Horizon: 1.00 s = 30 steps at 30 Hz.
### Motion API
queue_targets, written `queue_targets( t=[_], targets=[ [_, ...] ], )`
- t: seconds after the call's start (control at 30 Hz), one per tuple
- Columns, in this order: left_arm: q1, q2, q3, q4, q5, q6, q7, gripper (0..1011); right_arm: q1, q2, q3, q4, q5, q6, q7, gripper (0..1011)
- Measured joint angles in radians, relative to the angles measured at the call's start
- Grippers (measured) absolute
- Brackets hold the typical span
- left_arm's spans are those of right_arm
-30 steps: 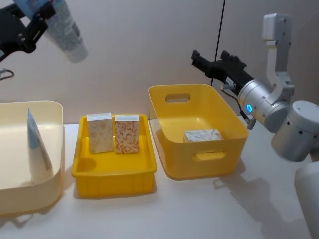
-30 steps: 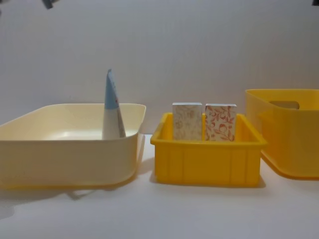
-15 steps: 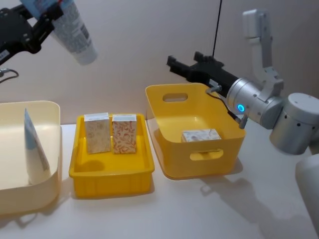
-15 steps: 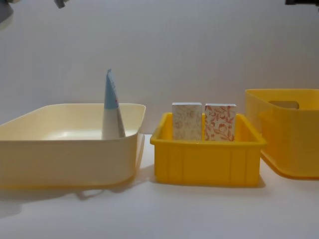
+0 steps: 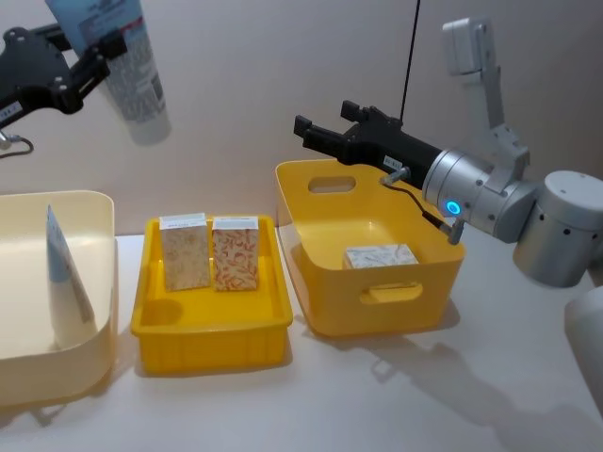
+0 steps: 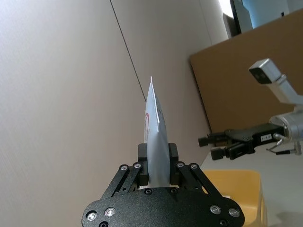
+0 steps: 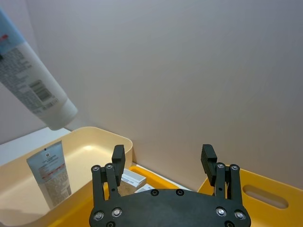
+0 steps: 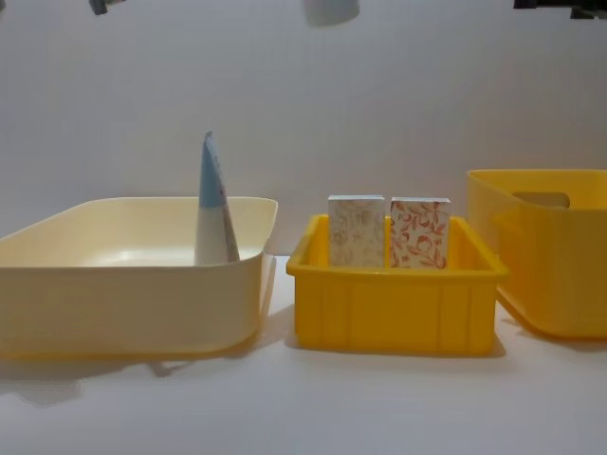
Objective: Bimanual collaborative sorting of washing and personal care products
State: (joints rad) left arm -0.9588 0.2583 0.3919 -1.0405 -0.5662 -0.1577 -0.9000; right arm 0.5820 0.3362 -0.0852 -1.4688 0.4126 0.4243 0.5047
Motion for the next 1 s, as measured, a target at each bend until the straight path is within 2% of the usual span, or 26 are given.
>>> queue_targets(
  t=[0.2,0.6,0.73,1.0],
  targets=[
    [-0.01,0.014,0.023,-0.005,0.017,0.035,0.01,236,-0.003,0.013,-0.009,-0.002,0.008,-0.039,0.035,1001],
    [-0.021,0.015,0.048,0.001,0.017,0.068,0.009,236,0.009,0.048,-0.04,0.001,0.042,-0.095,0.16,1001],
    [-0.024,0.014,0.054,0.002,0.011,0.075,0.006,236,0.02,0.062,-0.065,0.002,0.05,-0.101,0.208,1001],
    [-0.023,0.016,0.062,-0.008,0.001,0.085,0.003,235,0.035,0.083,-0.115,0.0,0.041,-0.104,0.261,1001]
  ],
)
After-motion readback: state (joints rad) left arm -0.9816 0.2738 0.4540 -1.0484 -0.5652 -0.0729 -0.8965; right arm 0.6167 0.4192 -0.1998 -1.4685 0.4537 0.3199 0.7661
